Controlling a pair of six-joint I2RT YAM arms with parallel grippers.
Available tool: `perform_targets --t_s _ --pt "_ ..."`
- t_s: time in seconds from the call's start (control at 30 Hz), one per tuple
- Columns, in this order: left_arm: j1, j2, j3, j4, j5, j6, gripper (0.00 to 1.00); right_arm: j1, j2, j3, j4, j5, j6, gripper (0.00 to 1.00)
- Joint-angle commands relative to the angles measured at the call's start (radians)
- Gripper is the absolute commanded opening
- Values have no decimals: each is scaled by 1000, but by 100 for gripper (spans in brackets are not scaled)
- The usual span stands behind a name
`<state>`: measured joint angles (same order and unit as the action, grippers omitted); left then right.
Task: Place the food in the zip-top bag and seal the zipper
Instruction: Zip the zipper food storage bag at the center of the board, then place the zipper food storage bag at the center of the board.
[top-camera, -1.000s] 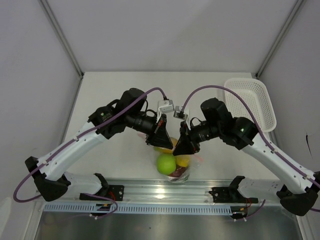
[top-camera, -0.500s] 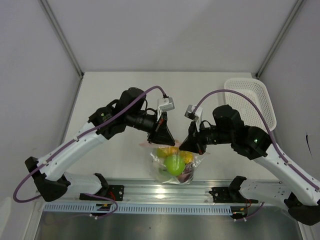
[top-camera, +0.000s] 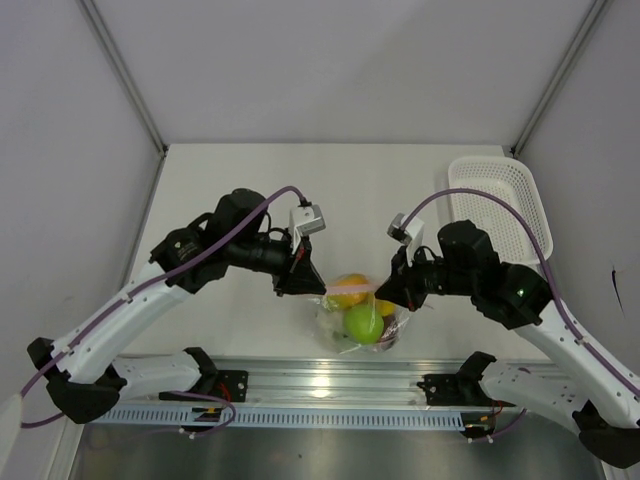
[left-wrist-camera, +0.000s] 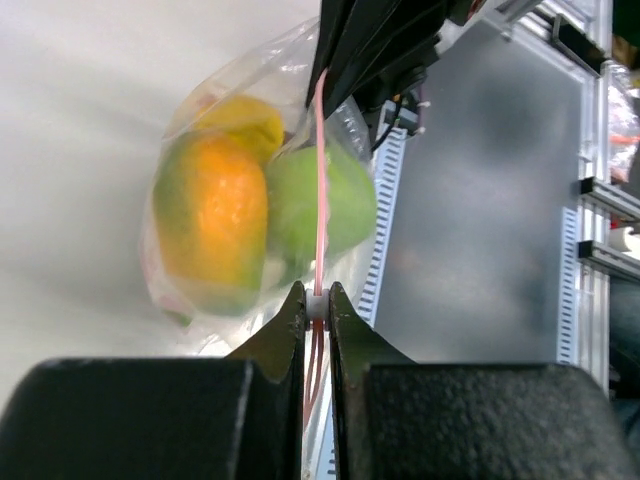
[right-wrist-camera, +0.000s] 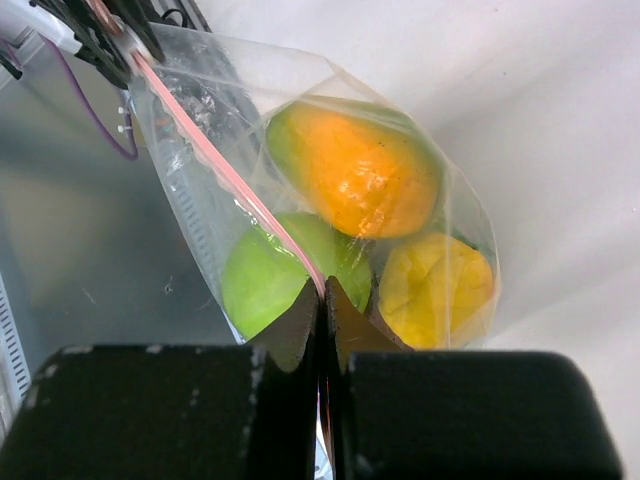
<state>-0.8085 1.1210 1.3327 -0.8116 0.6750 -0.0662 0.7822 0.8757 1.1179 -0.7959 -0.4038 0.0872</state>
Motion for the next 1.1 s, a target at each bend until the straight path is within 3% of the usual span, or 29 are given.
perform_targets --t_s 0.0,0.3,0.53,0.63,0.7,0.73,0.77,0.93,1.07 --pt "12 -70 -10 -75 -93 32 1 -17 -23 -4 7 30 17 0" --pt "12 -185 -12 -120 -342 -29 1 -21 8 -1 24 14 19 0" --pt "12 -240 -82 -72 -373 -79 1 -20 31 8 35 3 22 0" --pt "12 -256 -108 -15 -382 -89 23 -20 49 23 37 23 31 0" --pt "11 -270 -119 38 -394 -89 44 -20 68 37 52 29 40 0" --pt "11 -276 -128 61 -416 -96 66 -20 77 42 57 37 43 0" --pt "12 -282 -129 81 -475 -102 99 -20 88 48 61 43 46 0" --pt "11 -338 -81 227 -653 -135 99 -43 207 101 81 143 54 0" --pt "11 -420 -122 357 -652 -133 99 -130 305 149 127 187 42 0"
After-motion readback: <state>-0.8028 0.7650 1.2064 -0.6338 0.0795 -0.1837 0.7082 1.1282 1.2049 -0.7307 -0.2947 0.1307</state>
